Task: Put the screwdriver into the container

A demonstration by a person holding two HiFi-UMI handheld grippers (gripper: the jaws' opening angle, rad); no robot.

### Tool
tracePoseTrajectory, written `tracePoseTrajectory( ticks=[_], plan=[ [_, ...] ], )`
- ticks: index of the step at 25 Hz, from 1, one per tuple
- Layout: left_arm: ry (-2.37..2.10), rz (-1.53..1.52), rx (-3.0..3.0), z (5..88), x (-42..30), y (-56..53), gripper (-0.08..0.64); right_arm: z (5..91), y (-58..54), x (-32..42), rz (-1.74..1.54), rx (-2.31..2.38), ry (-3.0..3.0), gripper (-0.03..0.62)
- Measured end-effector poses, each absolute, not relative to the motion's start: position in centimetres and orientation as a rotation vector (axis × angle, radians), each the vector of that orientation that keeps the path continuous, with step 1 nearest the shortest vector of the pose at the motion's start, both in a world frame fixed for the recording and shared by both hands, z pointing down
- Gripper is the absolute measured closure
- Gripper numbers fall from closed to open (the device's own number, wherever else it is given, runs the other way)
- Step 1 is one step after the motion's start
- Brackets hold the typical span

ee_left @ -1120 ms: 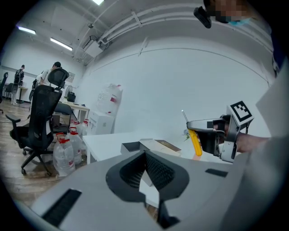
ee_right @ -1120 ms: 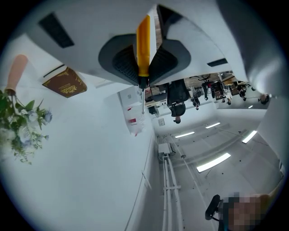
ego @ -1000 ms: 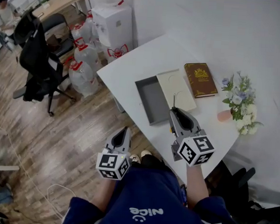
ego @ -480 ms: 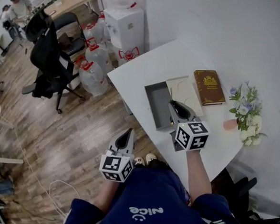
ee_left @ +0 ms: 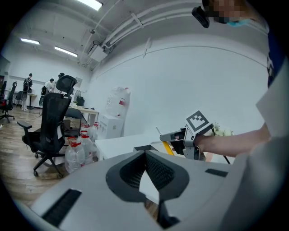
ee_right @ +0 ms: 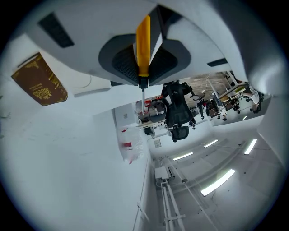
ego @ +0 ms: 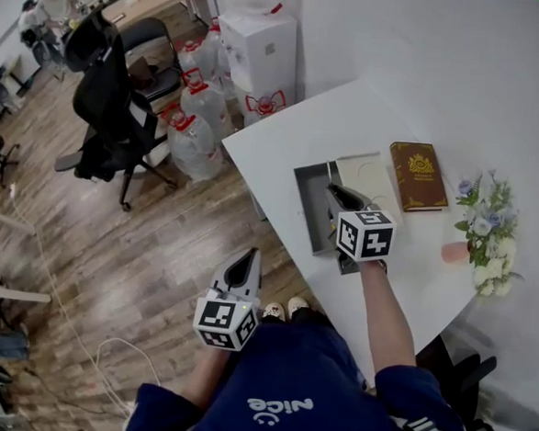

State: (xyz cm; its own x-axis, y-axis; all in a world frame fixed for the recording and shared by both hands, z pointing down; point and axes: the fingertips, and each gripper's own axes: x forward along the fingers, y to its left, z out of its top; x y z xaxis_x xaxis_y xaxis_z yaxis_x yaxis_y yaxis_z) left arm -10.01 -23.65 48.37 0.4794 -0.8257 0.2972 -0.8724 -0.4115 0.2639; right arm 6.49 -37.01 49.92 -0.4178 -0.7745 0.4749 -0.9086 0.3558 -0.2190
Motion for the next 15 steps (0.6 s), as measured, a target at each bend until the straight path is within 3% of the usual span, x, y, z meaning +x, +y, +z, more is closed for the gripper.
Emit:
tracePoseTrajectory(
  ticks=[15],
  plan=[
    [-1.469,0.219,2.309,49.3,-11.0,-23.9,0.543,59.0,-40.4,5.6,0.843,1.318,-2.155,0.503]
  ],
)
